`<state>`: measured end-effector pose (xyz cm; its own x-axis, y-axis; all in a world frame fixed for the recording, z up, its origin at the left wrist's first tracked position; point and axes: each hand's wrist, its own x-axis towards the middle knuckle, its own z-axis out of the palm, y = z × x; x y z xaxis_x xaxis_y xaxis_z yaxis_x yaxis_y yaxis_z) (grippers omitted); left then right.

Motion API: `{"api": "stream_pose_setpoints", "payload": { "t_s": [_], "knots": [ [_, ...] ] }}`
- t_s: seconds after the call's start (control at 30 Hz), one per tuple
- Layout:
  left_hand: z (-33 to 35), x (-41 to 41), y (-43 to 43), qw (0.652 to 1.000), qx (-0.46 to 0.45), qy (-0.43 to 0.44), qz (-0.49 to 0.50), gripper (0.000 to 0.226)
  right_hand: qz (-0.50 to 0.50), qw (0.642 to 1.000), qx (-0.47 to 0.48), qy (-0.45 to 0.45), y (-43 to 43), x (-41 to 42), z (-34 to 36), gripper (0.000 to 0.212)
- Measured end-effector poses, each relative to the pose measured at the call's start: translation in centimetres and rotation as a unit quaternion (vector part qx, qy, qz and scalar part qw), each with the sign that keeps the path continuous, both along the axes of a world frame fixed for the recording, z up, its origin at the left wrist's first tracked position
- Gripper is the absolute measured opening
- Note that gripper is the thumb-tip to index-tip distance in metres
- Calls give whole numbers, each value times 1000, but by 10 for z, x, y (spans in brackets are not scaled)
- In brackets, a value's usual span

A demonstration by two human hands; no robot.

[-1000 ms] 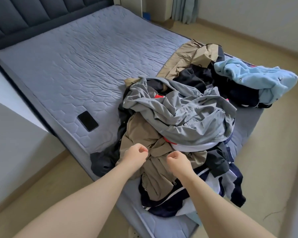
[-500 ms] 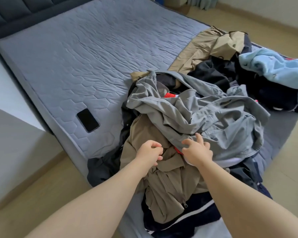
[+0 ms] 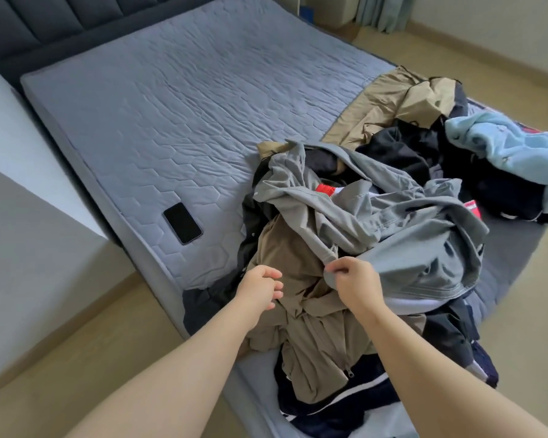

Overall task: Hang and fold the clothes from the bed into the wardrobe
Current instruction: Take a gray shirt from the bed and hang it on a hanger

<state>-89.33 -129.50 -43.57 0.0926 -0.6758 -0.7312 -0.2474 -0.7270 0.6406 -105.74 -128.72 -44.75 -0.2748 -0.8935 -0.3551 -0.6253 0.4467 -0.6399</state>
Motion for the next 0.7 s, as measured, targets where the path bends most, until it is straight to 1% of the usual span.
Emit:
{"api": "stream_pose_setpoints", "payload": {
  "t_s": [0.07,0.13,0.2,0.23,0.27,0.33,0.4,0.43,0.47,0.5,0.53,0.57,0.6,0.63,0.7],
  "knots": [
    [19,12,5,1000,-15,9,10,27,-22,996,-24,-77,7,15,30,35],
    [38,23,12,998,-49,23,22,24,-24,987,-32,-158,10,29,61,39],
    [49,33,19,993,-118,26,18,21,-16,975,-33,-218,13,42,88,34],
    [55,39,25,987,-157,32,7,23,-13,970,-35,-242,15,50,102,30],
    [66,48,33,979,-195,53,-7,29,-11,964,-39,-265,18,61,121,28],
    [83,57,43,961,-253,106,-44,49,-11,948,-38,-316,23,78,150,27],
    [103,69,50,943,-307,110,-74,63,-1,925,-45,-378,31,99,183,29],
    [112,75,53,940,-321,89,-76,64,5,907,-53,-417,36,110,199,31],
    [123,82,55,939,-330,66,-68,58,9,886,-65,-459,41,120,213,32],
    [135,91,56,940,-333,45,-64,44,11,865,-77,-495,46,131,226,34],
    [145,99,58,943,-325,36,-62,28,13,849,-86,-522,49,141,238,35],
    [155,109,60,946,-315,43,-58,17,16,836,-94,-540,51,149,248,36],
    [167,121,63,947,-315,52,-48,18,17,828,-103,-551,54,159,258,36],
    [179,133,64,946,-318,49,-32,22,19,828,-112,-550,55,166,269,36],
    [201,153,67,940,-340,32,17,24,33,844,-125,-520,54,174,283,36]
  ]
}}
